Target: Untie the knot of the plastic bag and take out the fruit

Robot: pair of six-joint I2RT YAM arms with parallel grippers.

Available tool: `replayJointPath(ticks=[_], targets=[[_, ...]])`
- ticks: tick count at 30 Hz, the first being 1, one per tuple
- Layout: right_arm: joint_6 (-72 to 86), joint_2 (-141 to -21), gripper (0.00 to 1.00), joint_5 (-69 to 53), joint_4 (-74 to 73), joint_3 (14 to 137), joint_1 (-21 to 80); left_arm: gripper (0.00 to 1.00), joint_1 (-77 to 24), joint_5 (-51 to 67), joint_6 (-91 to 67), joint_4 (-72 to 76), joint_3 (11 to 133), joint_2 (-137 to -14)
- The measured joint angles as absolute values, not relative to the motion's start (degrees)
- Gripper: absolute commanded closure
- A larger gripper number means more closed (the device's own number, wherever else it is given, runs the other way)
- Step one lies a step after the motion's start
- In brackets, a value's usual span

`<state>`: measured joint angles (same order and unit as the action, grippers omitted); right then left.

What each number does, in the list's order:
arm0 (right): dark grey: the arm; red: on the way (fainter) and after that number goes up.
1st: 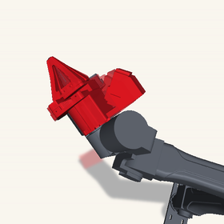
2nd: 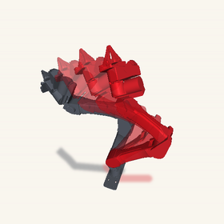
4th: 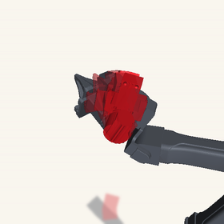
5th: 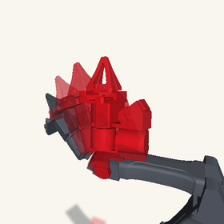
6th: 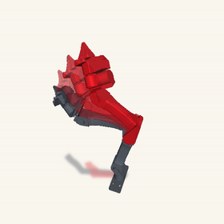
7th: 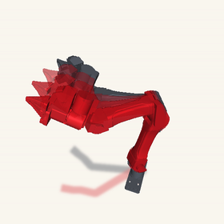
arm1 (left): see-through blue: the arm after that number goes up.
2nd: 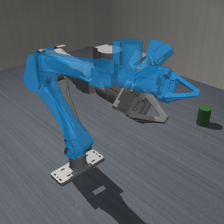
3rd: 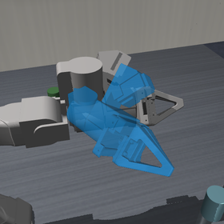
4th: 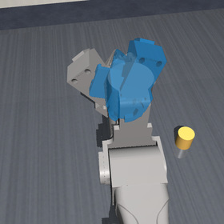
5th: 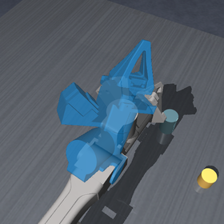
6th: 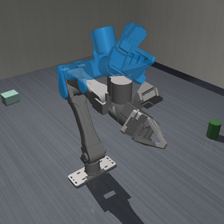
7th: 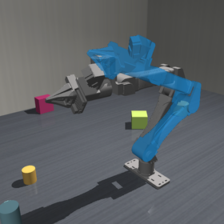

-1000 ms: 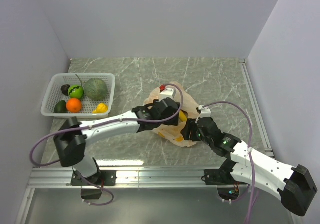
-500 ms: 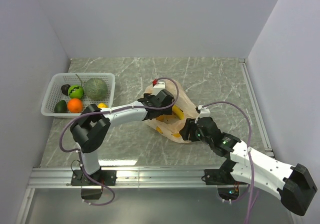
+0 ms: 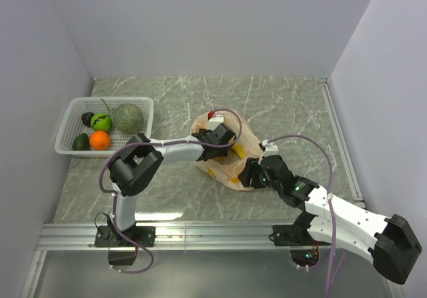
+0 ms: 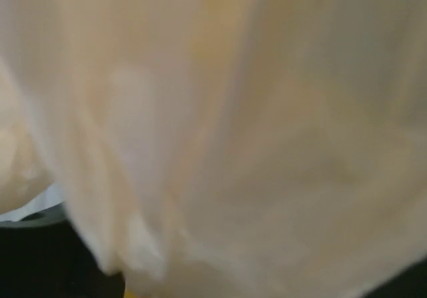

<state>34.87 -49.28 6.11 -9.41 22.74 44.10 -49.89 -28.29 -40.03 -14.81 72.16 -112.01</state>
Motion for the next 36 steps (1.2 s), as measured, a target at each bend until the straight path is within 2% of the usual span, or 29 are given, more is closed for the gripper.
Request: replayJointPath(ticks=[2,4,11,17,23,30,33,36], targets=[[34.87,-49.17,0.38,6.17,-9.39,22.59,44.10,0.55,-49.89,-27.68,-39.64,-14.11,71.77,-111.42],[34.87,-48.84,0.38,6.24,-9.41,22.24,44.10,0.59,-49.84,-26.17,-39.31,-13.89,70.13,-109.34],[34.85,-48.38,0.38,7.05,-9.45,22.11,44.10,0.59,-49.52,-17.98,-37.45,-13.34,66.00,-93.80],[34.83,-48.10,0.38,7.84,-9.47,22.11,44.10,0.58,-46.02,-4.05,-36.38,-12.69,65.93,-83.18],[34.83,-47.79,0.38,7.92,-9.63,22.11,44.10,0.57,-36.07,14.04,-36.69,-13.17,64.95,-78.00],[34.81,-47.31,0.38,8.12,-9.74,22.11,44.10,0.58,-20.14,27.16,-37.12,-15.62,64.71,-72.27],[34.81,-47.22,0.38,8.12,-9.76,22.11,44.10,0.59,-12.34,27.99,-37.12,-17.61,64.58,-70.15],[34.81,-46.83,0.38,8.12,-9.82,22.11,44.10,0.59,-5.41,23.55,-37.10,-20.95,64.18,-69.01]])
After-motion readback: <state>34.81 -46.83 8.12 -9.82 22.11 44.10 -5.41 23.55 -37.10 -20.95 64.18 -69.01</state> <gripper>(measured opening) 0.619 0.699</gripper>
